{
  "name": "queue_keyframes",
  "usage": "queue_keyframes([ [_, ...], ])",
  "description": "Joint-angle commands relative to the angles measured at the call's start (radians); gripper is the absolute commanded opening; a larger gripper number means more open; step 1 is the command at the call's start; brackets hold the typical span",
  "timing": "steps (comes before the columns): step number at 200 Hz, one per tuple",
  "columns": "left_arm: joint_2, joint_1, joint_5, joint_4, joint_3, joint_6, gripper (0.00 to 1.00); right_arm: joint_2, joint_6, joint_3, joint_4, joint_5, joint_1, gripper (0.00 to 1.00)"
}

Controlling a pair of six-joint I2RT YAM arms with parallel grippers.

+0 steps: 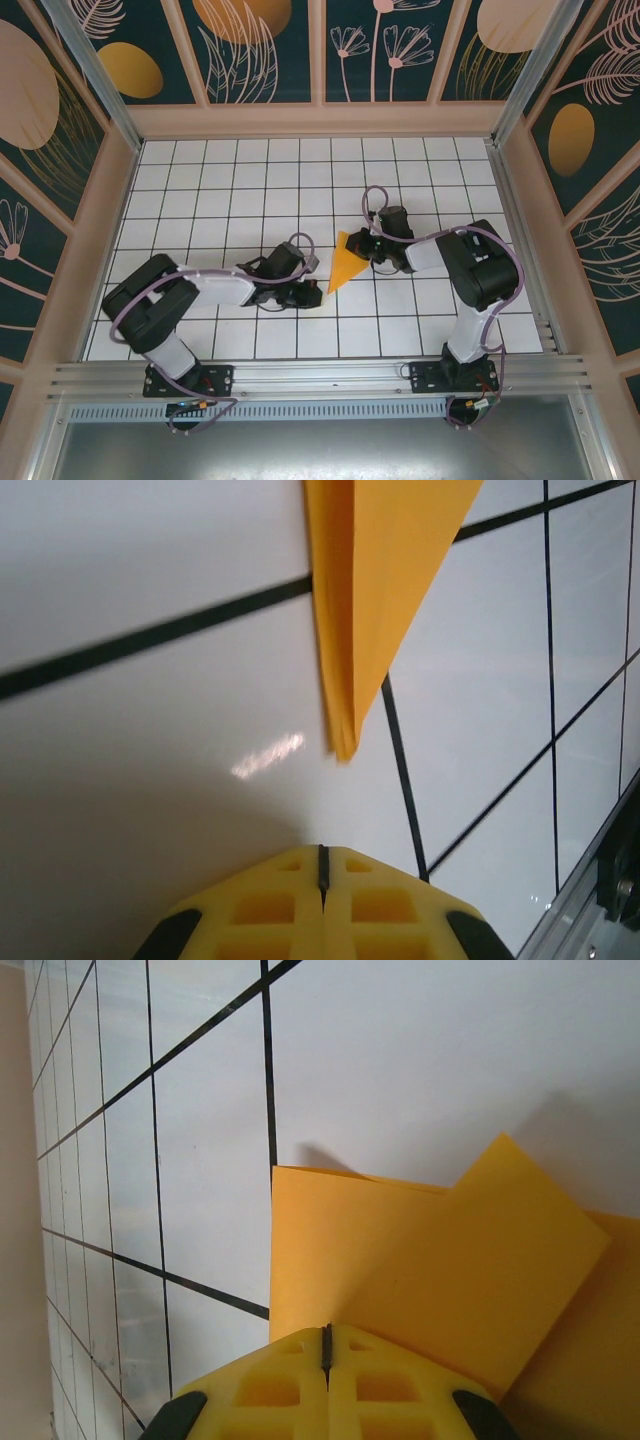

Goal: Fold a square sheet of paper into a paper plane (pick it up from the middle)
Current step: Fourth fold the wing at the center of the table.

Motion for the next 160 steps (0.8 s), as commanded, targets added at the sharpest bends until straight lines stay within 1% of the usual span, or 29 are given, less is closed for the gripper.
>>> queue_keyframes([
  [1, -0.104, -0.002, -0.071, -0.043, 0.018, -0.012, 0.01, 0.073, 0.029, -0.062, -0.094, 0.078, 0.007, 0.0],
  [15, -0.113, 0.0, -0.101, -0.027, 0.045, -0.016, 0.03, 0.073, 0.042, -0.072, -0.078, 0.073, 0.012, 0.0],
  [27, -0.083, 0.003, -0.108, -0.001, 0.08, -0.022, 0.04, 0.072, 0.046, -0.073, -0.07, 0.071, 0.014, 0.0],
  [49, 0.017, 0.005, -0.089, 0.017, 0.193, -0.025, 0.07, 0.065, 0.042, -0.069, -0.079, 0.071, 0.015, 0.0],
  [67, 0.093, 0.004, -0.113, 0.043, 0.255, -0.031, 0.07, 0.06, 0.038, -0.067, -0.084, 0.074, 0.015, 0.01],
  [86, 0.185, 0.004, -0.141, 0.011, 0.316, -0.015, 0.06, 0.062, 0.035, -0.056, -0.093, 0.071, 0.015, 0.0],
  [103, 0.243, 0.004, -0.136, 0.023, 0.325, -0.007, 0.08, 0.059, 0.036, -0.054, -0.09, 0.068, 0.015, 0.01],
  [127, 0.298, 0.005, -0.164, -0.006, 0.319, -0.007, 0.04, 0.049, 0.027, -0.031, -0.109, 0.059, 0.014, 0.01],
  [160, 0.287, 0.004, -0.189, -0.018, 0.246, -0.004, 0.01, -0.001, -0.008, 0.044, -0.174, 0.051, 0.012, 0.03],
])
